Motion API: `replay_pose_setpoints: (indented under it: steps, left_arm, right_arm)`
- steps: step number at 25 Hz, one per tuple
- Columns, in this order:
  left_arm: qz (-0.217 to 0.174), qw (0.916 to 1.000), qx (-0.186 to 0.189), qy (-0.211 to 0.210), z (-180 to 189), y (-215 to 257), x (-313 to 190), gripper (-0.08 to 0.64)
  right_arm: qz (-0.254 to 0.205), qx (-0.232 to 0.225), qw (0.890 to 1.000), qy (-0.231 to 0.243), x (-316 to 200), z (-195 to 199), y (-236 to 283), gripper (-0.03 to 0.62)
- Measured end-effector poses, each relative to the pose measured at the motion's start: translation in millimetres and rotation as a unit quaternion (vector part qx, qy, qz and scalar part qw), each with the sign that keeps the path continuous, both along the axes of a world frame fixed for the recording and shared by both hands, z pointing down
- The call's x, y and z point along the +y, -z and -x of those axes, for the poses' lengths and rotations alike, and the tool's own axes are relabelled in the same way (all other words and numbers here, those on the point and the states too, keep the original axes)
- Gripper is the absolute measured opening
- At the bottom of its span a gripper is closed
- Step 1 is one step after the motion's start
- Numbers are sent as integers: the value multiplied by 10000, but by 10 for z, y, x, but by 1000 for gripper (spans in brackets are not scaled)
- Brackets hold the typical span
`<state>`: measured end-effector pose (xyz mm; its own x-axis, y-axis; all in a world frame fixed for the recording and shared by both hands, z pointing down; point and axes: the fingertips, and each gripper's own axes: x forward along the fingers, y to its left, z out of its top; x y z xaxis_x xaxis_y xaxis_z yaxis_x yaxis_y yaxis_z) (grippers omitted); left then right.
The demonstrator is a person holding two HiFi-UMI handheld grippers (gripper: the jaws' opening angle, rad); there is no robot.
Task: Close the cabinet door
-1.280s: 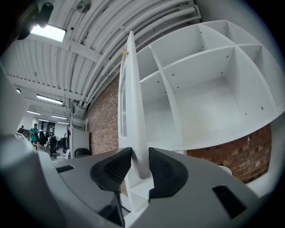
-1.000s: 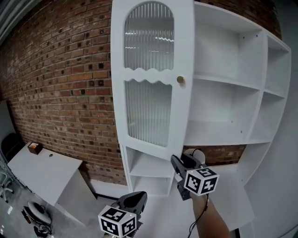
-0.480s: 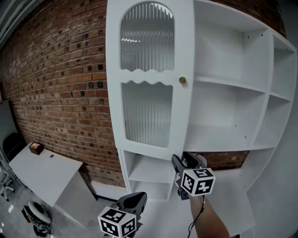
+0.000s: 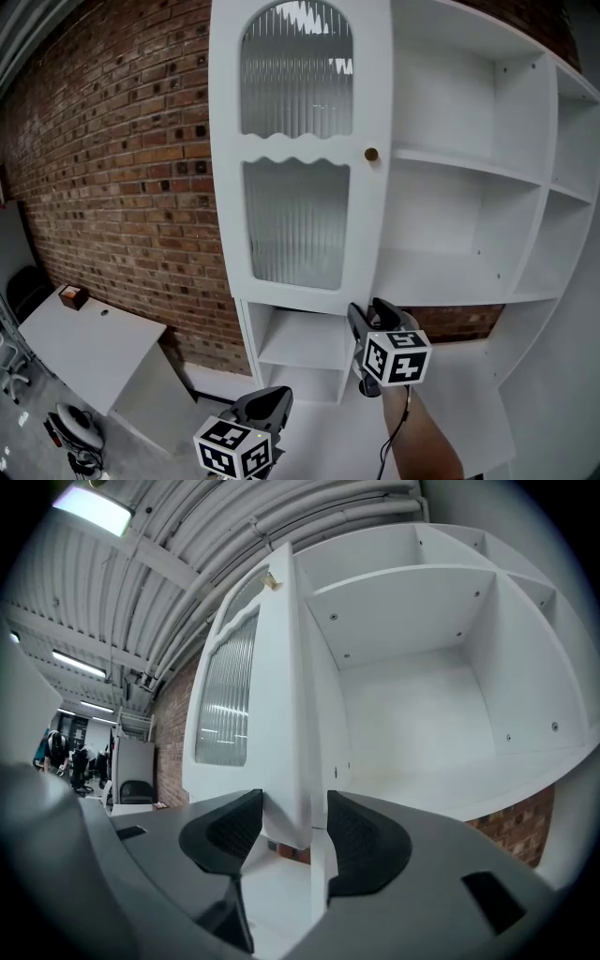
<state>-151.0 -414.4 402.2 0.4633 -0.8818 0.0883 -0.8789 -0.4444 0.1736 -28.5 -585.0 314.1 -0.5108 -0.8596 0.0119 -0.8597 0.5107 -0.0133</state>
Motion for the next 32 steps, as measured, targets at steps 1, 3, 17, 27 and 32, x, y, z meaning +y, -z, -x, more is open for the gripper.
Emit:
replay_pose_setpoints:
  steps: [1, 3, 17, 27, 32]
  left_arm:
    - [0, 10000, -6, 6, 1, -4, -8, 9]
    - [4, 10000, -13, 12, 4, -19, -26, 8]
    - [39, 9998, 4, 218, 162, -55, -39, 9]
    - [25, 9997, 0, 236, 211, -39, 11, 9]
    - [-12, 9997, 24, 260, 245, 11, 108, 9]
  right_arm:
    - [0, 4, 10000, -8, -22, -3, -1, 229]
    - [5, 6, 10000, -20, -65, -6, -5, 229]
    - [21, -4, 9998, -183, -257, 10, -9, 227]
    - [63, -17, 9996, -267, -273, 4, -18, 227]
    - [109, -124, 9992, -369, -178, -48, -8, 224]
